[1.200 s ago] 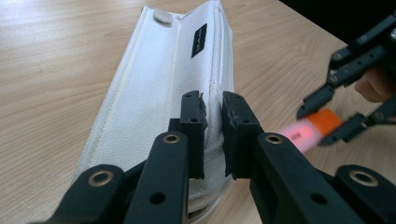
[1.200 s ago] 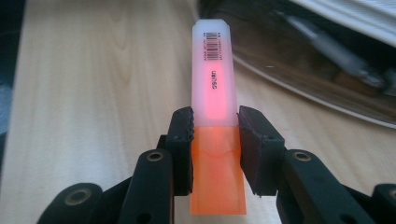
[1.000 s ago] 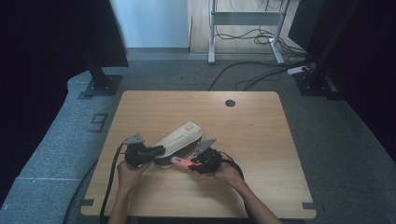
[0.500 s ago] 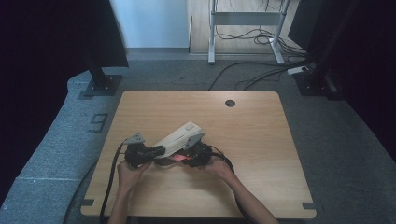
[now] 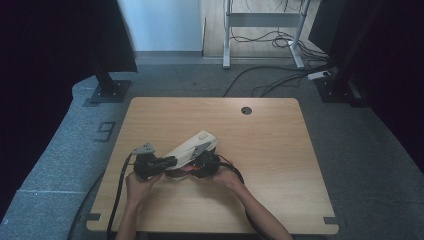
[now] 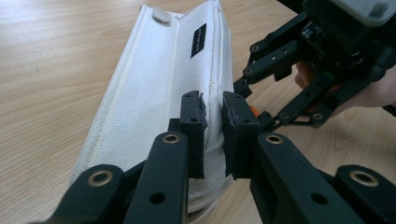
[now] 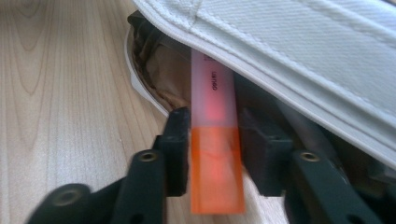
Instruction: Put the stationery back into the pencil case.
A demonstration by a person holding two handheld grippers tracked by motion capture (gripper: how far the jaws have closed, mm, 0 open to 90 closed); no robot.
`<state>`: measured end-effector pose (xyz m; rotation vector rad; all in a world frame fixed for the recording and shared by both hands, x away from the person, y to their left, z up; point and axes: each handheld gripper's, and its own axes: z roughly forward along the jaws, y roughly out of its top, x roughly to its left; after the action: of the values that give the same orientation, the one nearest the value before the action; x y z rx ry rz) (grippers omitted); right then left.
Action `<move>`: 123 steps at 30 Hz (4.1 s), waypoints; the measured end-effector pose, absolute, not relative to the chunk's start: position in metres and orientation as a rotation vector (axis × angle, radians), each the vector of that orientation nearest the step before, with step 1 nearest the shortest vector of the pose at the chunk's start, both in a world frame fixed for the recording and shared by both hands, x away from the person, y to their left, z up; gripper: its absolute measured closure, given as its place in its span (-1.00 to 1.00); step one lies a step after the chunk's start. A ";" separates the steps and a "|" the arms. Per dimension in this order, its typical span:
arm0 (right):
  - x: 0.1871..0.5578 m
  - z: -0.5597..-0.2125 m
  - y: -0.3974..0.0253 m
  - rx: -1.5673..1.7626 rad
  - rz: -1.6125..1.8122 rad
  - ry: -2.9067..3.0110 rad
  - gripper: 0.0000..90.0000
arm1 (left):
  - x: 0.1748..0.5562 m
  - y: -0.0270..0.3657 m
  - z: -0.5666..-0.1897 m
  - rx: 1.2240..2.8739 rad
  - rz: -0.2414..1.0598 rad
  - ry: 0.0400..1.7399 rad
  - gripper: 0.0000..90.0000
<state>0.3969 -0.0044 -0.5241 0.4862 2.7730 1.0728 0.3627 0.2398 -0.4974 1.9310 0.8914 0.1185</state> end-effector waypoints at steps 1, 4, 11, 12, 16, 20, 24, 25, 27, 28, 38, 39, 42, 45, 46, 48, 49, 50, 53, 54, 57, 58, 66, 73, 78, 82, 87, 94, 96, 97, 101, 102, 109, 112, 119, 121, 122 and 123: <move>0.396 -0.523 -0.006 0.494 1.073 2.771 0.28 | 0.363 0.240 -0.498 1.931 0.118 0.891 0.77; 0.392 -0.516 -0.018 0.525 1.085 2.745 0.21 | 0.363 0.240 -0.498 1.932 0.118 0.892 0.77; 0.379 -0.515 -0.043 0.605 1.097 2.731 0.30 | 0.362 0.239 -0.498 1.933 0.116 0.892 0.77; 0.378 -0.516 -0.045 0.611 1.100 2.731 0.31 | 0.362 0.239 -0.498 1.934 0.115 0.892 0.77; 0.370 -0.522 -0.051 0.639 1.112 2.733 0.41 | 0.363 0.239 -0.499 1.936 0.113 0.891 0.76; 0.366 -0.527 -0.052 0.659 1.122 2.736 0.48 | 0.362 0.239 -0.499 1.937 0.112 0.890 0.76; 0.363 -0.533 -0.049 0.673 1.106 2.740 0.56 | 0.362 0.239 -0.499 1.939 0.112 0.890 0.76; 0.364 -0.534 -0.048 0.675 1.101 2.738 0.57 | 0.362 0.238 -0.499 1.939 0.110 0.890 0.76; 0.365 -0.535 -0.046 0.676 1.093 2.731 0.58 | 0.362 0.238 -0.499 1.940 0.108 0.890 0.76; 0.366 -0.536 -0.045 0.679 1.088 2.729 0.60 | 0.362 0.238 -0.499 1.941 0.105 0.889 0.76; 0.378 -0.537 -0.035 0.703 1.077 2.685 0.64 | 0.363 0.238 -0.500 1.938 0.092 0.890 0.75; 0.379 -0.537 -0.034 0.707 1.074 2.681 0.64 | 0.363 0.238 -0.501 1.937 0.089 0.890 0.75; 0.384 -0.536 -0.030 0.718 1.080 2.665 0.64 | 0.363 0.238 -0.501 1.938 0.084 0.890 0.75; 0.390 -0.534 -0.027 0.733 1.089 2.660 0.64 | 0.363 0.238 -0.501 1.936 0.079 0.889 0.75; 0.390 -0.534 -0.027 0.733 1.089 2.660 0.64 | 0.363 0.238 -0.501 1.936 0.079 0.889 0.75; 0.394 -0.533 -0.026 0.738 1.095 2.653 0.64 | 0.363 0.238 -0.502 1.935 0.076 0.889 0.75; 0.396 -0.532 -0.025 0.746 1.100 2.645 0.64 | 0.363 0.238 -0.502 1.935 0.076 0.888 0.75; 0.396 -0.532 -0.025 0.746 1.100 2.645 0.64 | 0.363 0.238 -0.502 1.935 0.076 0.888 0.75; 0.401 -0.534 -0.022 0.749 1.089 2.638 0.61 | 0.363 0.238 -0.503 1.938 0.069 0.884 0.74; 0.401 -0.534 -0.022 0.748 1.092 2.639 0.61 | 0.363 0.238 -0.503 1.938 0.069 0.884 0.74; 0.400 -0.534 -0.026 0.748 1.099 2.636 0.53 | 0.363 0.238 -0.504 1.945 0.064 0.878 0.72; 0.400 -0.534 -0.026 0.748 1.099 2.636 0.53 | 0.363 0.238 -0.504 1.945 0.064 0.878 0.72; 0.395 -0.528 -0.052 0.786 1.110 2.612 0.34 | 0.357 0.231 -0.507 1.982 0.071 0.863 0.64; 0.391 -0.521 -0.067 0.795 1.109 2.583 0.24 | 0.353 0.225 -0.514 2.022 0.079 0.861 0.57; 0.388 -0.518 -0.073 0.800 1.117 2.574 0.16 | 0.350 0.220 -0.520 2.059 0.107 0.858 0.55; 0.387 -0.519 -0.076 0.807 1.127 2.574 0.07 | 0.349 0.220 -0.520 2.061 0.116 0.856 0.46; 0.384 -0.517 -0.079 0.806 1.134 2.577 -0.08 | 0.345 0.218 -0.514 2.081 0.186 0.841 0.13; 0.380 -0.514 -0.084 0.808 1.147 2.579 -0.27 | 0.341 0.218 -0.508 2.106 0.249 0.849 -0.23; 0.377 -0.513 -0.089 0.812 1.161 2.572 -0.40 | 0.340 0.222 -0.503 2.075 0.229 0.857 -0.32; 0.377 -0.513 -0.089 0.812 1.161 2.572 -0.40 | 0.340 0.222 -0.503 2.075 0.229 0.857 -0.37; 0.372 -0.513 -0.099 0.820 1.147 2.559 -0.62 | 0.337 0.228 -0.496 2.066 0.220 0.871 -0.54; 0.372 -0.513 -0.099 0.820 1.147 2.559 -0.62 | 0.337 0.228 -0.496 2.066 0.220 0.871 -0.57; 0.364 -0.508 -0.118 0.852 1.106 2.520 -0.78 | 0.331 0.236 -0.493 2.096 0.287 0.891 -0.67; 0.360 -0.506 -0.126 0.869 1.095 2.491 -0.91 | 0.328 0.241 -0.492 2.095 0.318 0.896 -0.68; 0.351 -0.502 -0.144 0.892 1.103 2.463 -1.00 | 0.324 0.252 -0.487 2.063 0.345 0.904 -0.76; 0.349 -0.501 -0.150 0.899 1.104 2.455 -1.00 | 0.322 0.255 -0.486 2.053 0.354 0.907 -0.80; 0.347 -0.501 -0.153 0.906 1.106 2.450 -1.00 | 0.322 0.255 -0.486 2.053 0.354 0.907 -0.81; 0.347 -0.500 -0.155 0.912 1.107 2.447 -1.00 | 0.322 0.257 -0.485 2.051 0.353 0.908 -0.82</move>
<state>0.3466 -0.1554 -0.5002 0.9121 2.4471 1.1067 0.3221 0.2568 -0.4854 2.0510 0.9076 0.3527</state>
